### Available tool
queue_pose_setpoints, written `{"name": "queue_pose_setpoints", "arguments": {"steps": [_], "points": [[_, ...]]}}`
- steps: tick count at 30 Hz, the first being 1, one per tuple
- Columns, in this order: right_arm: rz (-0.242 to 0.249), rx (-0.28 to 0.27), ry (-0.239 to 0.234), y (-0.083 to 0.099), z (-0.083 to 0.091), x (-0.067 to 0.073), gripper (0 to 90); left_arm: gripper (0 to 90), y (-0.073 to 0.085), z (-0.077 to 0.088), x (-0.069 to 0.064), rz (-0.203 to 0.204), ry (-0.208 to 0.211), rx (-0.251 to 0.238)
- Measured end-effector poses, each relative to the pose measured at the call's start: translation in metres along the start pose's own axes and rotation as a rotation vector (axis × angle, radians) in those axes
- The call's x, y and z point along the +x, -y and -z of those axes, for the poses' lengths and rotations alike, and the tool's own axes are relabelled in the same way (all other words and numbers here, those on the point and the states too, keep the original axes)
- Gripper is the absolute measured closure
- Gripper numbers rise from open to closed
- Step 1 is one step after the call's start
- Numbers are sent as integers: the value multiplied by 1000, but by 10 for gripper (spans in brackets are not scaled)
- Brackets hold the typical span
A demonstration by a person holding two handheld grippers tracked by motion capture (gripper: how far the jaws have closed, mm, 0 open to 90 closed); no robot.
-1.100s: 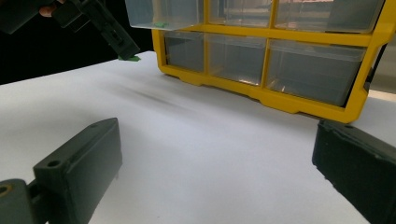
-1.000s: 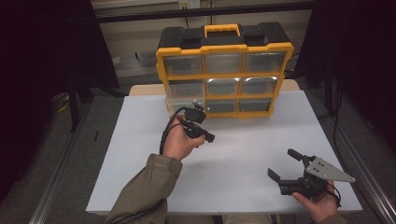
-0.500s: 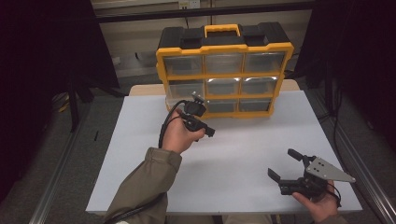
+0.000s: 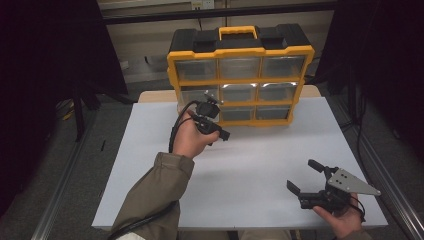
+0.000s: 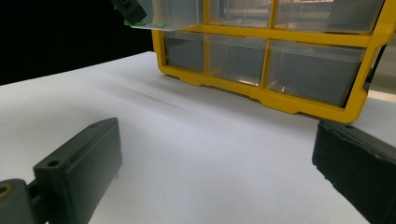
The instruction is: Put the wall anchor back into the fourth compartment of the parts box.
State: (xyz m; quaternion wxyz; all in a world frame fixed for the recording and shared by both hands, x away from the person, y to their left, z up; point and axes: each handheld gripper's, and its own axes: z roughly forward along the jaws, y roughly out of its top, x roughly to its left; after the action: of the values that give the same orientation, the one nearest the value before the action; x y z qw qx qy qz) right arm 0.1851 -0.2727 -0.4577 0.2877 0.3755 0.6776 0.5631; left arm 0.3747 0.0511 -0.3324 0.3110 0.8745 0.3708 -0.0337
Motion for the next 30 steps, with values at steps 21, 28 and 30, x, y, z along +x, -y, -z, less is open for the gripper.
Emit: {"name": "queue_pose_setpoints", "arguments": {"steps": [21, 28, 30], "points": [[-3, -5, 5, 0, 0, 0, 15, 850, -16, 15, 2, 32, -13, -20], [-5, -1, 5, 0, 1, 0, 15, 850, -21, 19, 1, 32, -23, -28], [-2, -3, 5, 0, 1, 0, 15, 850, -22, 19, 0, 46, -21, -30]]}}
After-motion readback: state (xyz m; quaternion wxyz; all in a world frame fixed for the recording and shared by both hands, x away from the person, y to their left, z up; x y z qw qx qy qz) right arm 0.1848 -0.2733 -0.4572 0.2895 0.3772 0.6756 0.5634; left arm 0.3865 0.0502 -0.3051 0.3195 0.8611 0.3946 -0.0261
